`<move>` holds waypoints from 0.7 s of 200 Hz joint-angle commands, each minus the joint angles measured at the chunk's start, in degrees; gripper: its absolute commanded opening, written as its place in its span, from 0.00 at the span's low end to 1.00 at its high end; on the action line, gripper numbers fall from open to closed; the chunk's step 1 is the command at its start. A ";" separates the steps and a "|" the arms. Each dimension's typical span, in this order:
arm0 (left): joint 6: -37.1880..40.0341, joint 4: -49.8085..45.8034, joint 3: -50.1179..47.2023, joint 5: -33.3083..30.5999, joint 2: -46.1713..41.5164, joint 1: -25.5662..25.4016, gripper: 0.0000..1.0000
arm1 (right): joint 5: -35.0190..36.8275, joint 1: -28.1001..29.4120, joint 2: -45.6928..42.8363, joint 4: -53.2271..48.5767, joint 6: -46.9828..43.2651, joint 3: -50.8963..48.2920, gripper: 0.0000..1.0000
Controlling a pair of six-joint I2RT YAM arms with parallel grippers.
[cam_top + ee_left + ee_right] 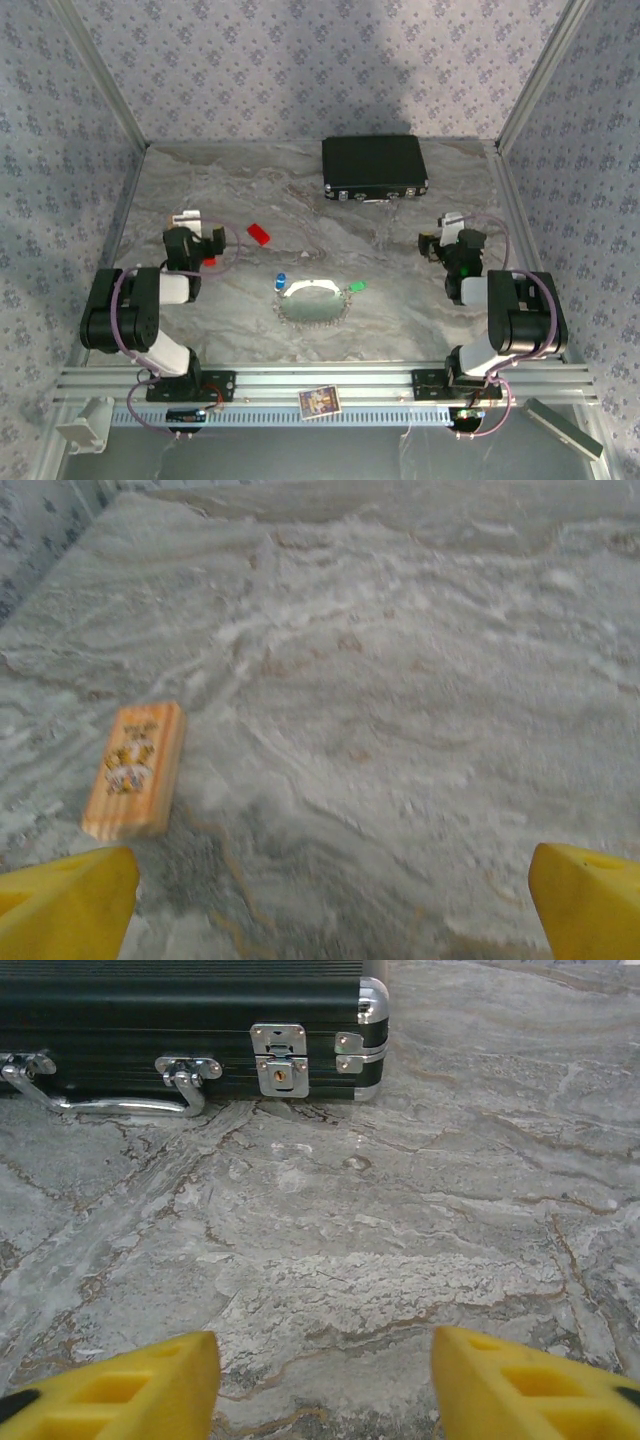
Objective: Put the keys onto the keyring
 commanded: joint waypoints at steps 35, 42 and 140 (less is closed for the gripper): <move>-1.26 -0.41 1.00 1.56 -0.24 0.21 1.00 | 8.04 0.75 0.77 -0.90 2.28 2.44 0.99; -1.19 -0.39 1.03 1.61 -0.26 0.21 1.00 | 9.13 1.10 0.79 -0.98 2.33 2.45 0.99; -1.20 -0.72 1.23 1.71 -0.21 0.23 1.00 | 12.50 2.39 0.83 -0.49 2.05 2.35 0.99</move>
